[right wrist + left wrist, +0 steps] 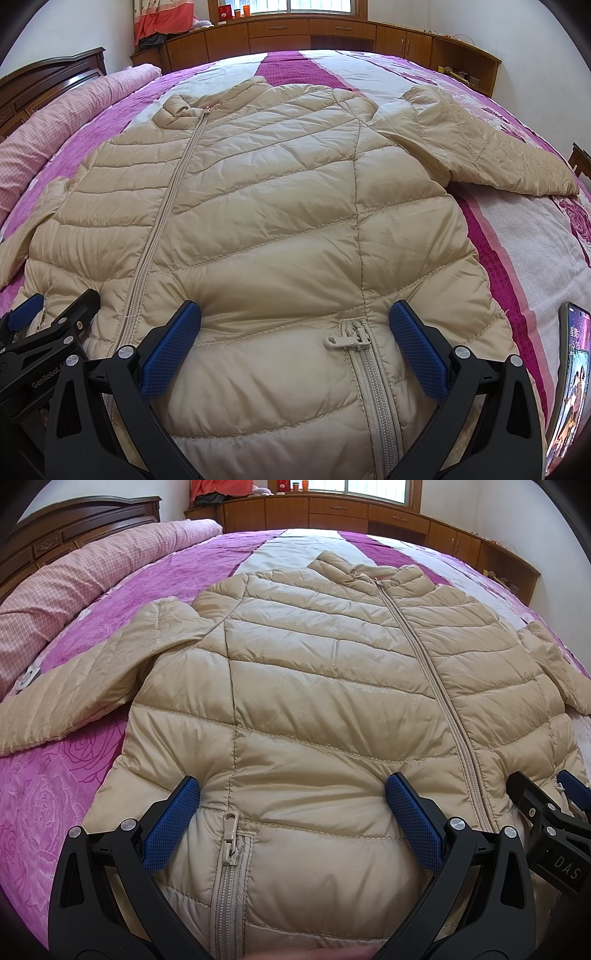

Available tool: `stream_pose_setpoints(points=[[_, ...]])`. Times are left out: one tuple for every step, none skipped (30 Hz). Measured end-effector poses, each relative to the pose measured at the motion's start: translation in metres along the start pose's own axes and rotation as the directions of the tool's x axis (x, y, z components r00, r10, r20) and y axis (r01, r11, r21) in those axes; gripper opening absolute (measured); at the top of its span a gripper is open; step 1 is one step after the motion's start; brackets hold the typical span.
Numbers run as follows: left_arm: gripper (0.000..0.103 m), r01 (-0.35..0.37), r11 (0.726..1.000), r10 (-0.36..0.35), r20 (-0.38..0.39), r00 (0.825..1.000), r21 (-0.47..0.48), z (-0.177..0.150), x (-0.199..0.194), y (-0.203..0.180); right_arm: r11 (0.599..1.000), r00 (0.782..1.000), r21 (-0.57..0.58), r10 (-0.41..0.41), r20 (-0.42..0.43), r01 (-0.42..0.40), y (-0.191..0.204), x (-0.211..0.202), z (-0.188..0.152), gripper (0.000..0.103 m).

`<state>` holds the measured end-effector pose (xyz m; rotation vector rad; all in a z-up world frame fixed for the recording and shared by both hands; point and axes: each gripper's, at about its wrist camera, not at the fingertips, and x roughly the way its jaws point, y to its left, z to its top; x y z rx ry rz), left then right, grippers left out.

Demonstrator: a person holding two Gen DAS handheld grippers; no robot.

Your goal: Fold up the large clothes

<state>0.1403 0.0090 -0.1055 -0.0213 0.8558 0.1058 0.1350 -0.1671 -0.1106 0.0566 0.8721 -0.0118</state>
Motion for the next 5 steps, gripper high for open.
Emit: stream_pose_setpoints(points=[[0.1,0.001,1.0,-0.001,0.0,1.0,-0.001,0.0,0.0003,0.0004,1.0,1.0,0.0,0.0,0.0,0.0,0.0001,-0.0001,-0.0001,0.098],[0.1,0.001,1.0,-0.001,0.0,1.0,0.0,-0.0001,0.0001,0.0004,1.0,1.0,0.0,0.0,0.0,0.0,0.0002,-0.0002,-0.0002,0.098],[0.1,0.0,1.0,0.0,0.0,1.0,0.0,-0.0002,0.0001,0.0003,1.0,1.0,0.0,0.0,0.0,0.0,0.0,0.0001,0.0,0.098],[0.1,0.0,1.0,0.0,0.0,1.0,0.0,-0.0002,0.0,0.0004,1.0,1.0,0.0,0.0,0.0,0.0,0.0,0.0001,0.0001,0.098],[0.1,-0.001,1.0,0.001,0.0,1.0,0.0,-0.0003,0.0002,0.0003,1.0,1.0,0.0,0.0,0.0,0.0,0.0001,-0.0002,-0.0001,0.098]])
